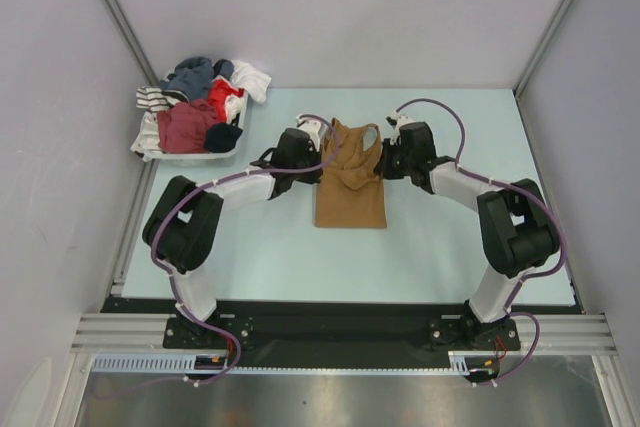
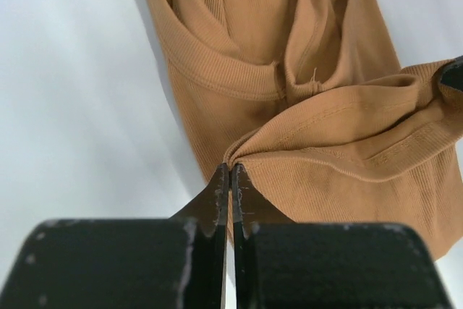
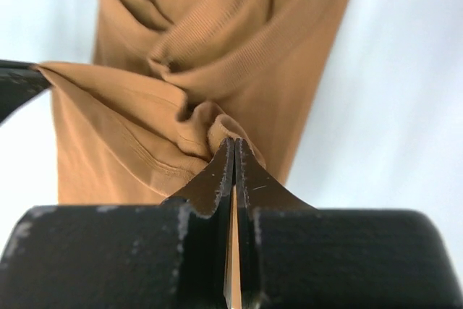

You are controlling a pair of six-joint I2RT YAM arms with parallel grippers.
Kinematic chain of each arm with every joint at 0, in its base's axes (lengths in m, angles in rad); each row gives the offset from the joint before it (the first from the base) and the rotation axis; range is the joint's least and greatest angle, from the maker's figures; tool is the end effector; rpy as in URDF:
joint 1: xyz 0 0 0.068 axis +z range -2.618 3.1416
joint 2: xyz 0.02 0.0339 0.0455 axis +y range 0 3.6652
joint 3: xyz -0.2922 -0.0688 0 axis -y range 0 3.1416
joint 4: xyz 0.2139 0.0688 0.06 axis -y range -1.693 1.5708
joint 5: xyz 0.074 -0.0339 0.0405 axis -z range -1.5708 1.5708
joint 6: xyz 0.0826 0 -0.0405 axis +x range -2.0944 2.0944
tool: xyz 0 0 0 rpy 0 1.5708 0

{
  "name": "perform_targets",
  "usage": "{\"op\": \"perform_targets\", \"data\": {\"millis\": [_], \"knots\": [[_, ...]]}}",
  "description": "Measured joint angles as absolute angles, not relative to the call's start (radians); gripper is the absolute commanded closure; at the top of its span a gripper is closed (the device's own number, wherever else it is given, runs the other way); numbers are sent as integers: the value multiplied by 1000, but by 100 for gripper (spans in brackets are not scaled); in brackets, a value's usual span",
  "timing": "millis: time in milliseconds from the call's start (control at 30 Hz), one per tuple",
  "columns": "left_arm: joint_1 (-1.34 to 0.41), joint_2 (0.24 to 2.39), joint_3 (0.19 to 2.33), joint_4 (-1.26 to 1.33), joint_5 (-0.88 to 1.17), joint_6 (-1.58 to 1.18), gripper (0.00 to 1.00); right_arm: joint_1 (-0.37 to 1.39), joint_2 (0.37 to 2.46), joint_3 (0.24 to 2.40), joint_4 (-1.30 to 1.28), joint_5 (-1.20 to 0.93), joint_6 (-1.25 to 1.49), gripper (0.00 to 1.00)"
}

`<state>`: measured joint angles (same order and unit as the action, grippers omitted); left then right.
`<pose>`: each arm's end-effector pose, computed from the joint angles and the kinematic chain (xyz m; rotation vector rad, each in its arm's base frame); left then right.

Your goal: Fold and stack the tank tops

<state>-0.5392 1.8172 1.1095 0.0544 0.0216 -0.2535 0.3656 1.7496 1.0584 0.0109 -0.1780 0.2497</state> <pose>0.3570 -0.2157 0.2082 0.3341 2.2383 -0.4540 0.3644 0.1551 0.2132 -0.2300 2.2811 0.5258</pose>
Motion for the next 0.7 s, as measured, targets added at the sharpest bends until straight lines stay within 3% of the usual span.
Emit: {"op": "perform_targets", "data": {"millis": [700], "knots": [[-553,1784,1189,-41,-28,-209,100,369,1710,1108,-34,-142,245,100]]}}
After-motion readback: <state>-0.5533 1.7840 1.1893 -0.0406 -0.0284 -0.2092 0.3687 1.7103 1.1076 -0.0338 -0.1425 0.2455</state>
